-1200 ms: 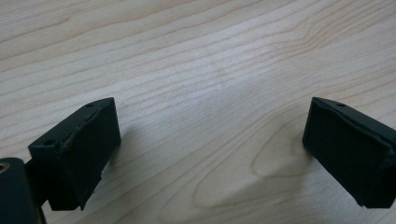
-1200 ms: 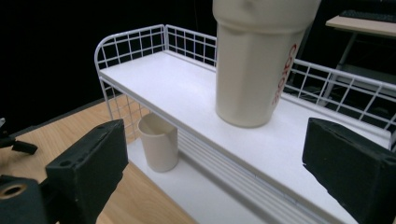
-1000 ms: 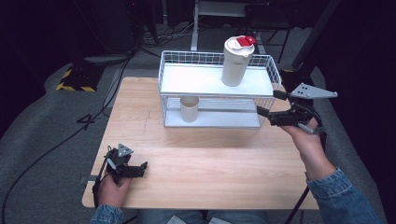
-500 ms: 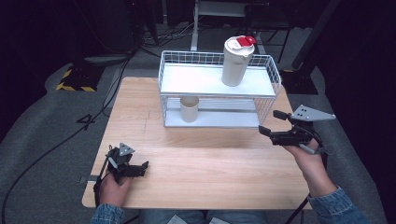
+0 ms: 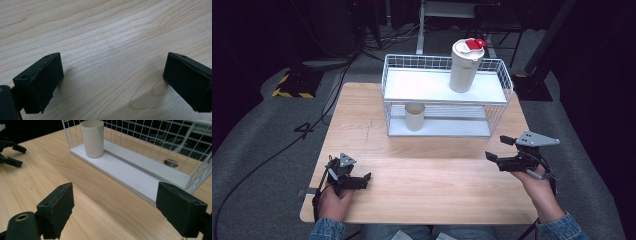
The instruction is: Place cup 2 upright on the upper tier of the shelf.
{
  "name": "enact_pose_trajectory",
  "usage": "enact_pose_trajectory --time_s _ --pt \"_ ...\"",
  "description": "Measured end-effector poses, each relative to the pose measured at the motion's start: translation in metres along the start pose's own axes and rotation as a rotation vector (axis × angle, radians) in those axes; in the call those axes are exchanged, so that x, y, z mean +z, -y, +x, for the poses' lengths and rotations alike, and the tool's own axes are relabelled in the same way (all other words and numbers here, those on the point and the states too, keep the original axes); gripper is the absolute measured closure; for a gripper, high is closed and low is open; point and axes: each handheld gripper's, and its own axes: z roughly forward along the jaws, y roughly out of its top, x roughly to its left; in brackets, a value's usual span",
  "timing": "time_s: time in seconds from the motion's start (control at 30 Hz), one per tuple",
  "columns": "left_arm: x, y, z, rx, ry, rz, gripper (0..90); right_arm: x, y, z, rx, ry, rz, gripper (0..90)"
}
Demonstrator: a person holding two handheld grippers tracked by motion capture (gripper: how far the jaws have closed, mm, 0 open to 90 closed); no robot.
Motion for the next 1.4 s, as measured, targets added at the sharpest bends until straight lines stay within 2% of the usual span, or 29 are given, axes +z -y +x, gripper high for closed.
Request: enact_pose_trajectory --time_s 0.3,0.5,0.67,0.77,0.87,0.97,1.17,1.4 --pt "0.0 0.0 0.0 0.0 0.0 -0.001 3.7 0.012 0.028 0.0 0.033 -0.013 0.043 15.2" --pt "0.0 0.0 0.0 0.0 0.0 -0.001 3.7 0.02 0.046 0.004 0.045 -0.027 0.052 15.4" --pt "0.0 0.0 0.0 0.0 0.001 0.0 3.7 0.025 0.058 0.006 0.057 -0.023 0.047 15.4" --pt "0.0 0.0 0.0 0.0 0.001 -0.001 3.7 0.028 0.063 0.008 0.054 -0.03 0.075 15.3" --pt "0.0 0.0 0.0 0.0 0.0 -0.001 3.7 0.032 0.07 0.01 0.069 -0.039 0.078 15.1" --pt "0.0 0.0 0.0 0.0 0.001 -0.001 3.7 0.037 0.078 0.013 0.071 -0.026 0.071 15.0" --pt "0.0 0.0 0.0 0.001 -0.001 0.0 3.7 0.047 0.087 0.017 0.063 0.002 0.095 14.9" --pt "0.0 0.0 0.0 0.001 -0.001 0.0 3.7 0.054 0.094 0.019 0.052 0.025 0.143 14.8"
